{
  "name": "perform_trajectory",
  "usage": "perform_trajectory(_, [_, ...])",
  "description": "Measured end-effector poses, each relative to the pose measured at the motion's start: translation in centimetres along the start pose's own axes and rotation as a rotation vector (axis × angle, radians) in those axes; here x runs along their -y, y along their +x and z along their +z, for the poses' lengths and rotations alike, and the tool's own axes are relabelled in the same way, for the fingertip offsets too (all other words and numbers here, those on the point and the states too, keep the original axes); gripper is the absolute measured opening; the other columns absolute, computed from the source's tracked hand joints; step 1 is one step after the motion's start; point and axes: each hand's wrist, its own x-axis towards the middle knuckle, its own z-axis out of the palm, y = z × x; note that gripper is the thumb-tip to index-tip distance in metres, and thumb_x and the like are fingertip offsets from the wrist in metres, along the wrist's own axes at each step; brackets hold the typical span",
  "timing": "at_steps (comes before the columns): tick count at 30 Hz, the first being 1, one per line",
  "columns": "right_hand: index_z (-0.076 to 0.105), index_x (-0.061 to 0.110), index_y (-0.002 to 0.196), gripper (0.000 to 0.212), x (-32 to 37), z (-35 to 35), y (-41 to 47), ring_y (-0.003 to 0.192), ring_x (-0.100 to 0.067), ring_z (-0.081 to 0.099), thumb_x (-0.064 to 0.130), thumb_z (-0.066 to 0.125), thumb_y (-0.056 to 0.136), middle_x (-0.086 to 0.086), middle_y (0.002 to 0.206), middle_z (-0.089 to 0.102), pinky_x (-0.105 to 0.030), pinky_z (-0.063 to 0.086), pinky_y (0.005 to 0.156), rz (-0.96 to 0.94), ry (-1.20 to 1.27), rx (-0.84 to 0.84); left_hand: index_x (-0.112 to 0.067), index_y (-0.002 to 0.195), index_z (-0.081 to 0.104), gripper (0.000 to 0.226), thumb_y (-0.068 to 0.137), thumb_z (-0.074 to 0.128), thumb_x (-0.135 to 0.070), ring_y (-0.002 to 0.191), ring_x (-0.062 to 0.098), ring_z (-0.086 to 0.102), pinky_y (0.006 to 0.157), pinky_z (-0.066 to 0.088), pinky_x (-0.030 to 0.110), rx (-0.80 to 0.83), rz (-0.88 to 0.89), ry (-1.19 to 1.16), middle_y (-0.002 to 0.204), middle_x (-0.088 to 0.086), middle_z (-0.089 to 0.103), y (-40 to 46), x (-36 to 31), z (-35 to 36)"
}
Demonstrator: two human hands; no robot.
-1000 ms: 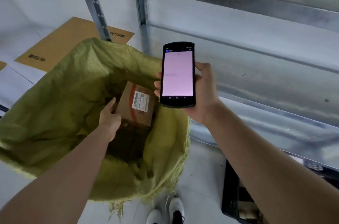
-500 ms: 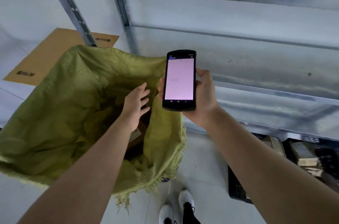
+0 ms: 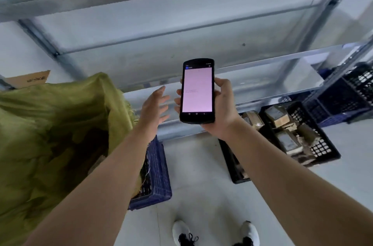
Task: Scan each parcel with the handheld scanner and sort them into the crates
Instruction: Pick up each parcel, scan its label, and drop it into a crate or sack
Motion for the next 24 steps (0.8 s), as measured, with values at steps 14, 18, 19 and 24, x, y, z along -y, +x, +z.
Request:
perform_trajectory(14, [0.065,0.006,0.125,0.06,11.1,-27.1,-6.7,0.089,-0.037,0.068,0.048,0.028,0.104,-0.026,0.112,0.066,-0.045,0.062,0.081,-0.007,0.013,-0.247,-0.04,0.146,0.055,0.043,0.107,0.047,-0.054,0.133,0.031,0.055,0.11,0.048,0.055,0.123,-0.129,0.153,0.138,-0.003,0.062,-0.4,11.0,25.1])
perform_trajectory(18, [0.062,-0.002,0.129,0.065,11.9,-32.4,-6.4,0.092,-0.038,0.068,0.048,0.028,0.104,-0.026,0.112,0.065,-0.047,0.059,0.085,-0.012,0.038,-0.305,-0.036,0.15,0.054,0.047,0.107,0.049,-0.054,0.135,0.032,0.054,0.112,0.047,0.055,0.144,-0.178,0.186,0.145,0.0,0.059,1.1,12.9,29.6])
perform_trajectory(19, [0.06,-0.004,0.132,0.068,11.9,-33.6,-5.9,0.096,-0.04,0.067,0.049,0.029,0.103,-0.027,0.114,0.065,-0.05,0.056,0.09,-0.012,0.041,-0.315,-0.034,0.151,0.053,0.048,0.107,0.049,-0.053,0.136,0.032,0.053,0.112,0.046,0.055,0.153,-0.188,0.193,0.147,0.001,0.058,1.8,13.3,30.7])
perform_trajectory(24, [0.067,0.008,0.121,0.062,11.4,-39.9,-3.0,0.1,-0.039,0.066,0.052,0.026,0.104,-0.019,0.106,0.072,-0.05,0.052,0.093,0.004,0.021,-0.415,-0.031,0.152,0.052,0.051,0.104,0.053,-0.049,0.139,0.033,0.051,0.115,0.044,0.057,0.229,-0.215,0.228,0.152,0.005,0.055,6.6,16.4,35.7])
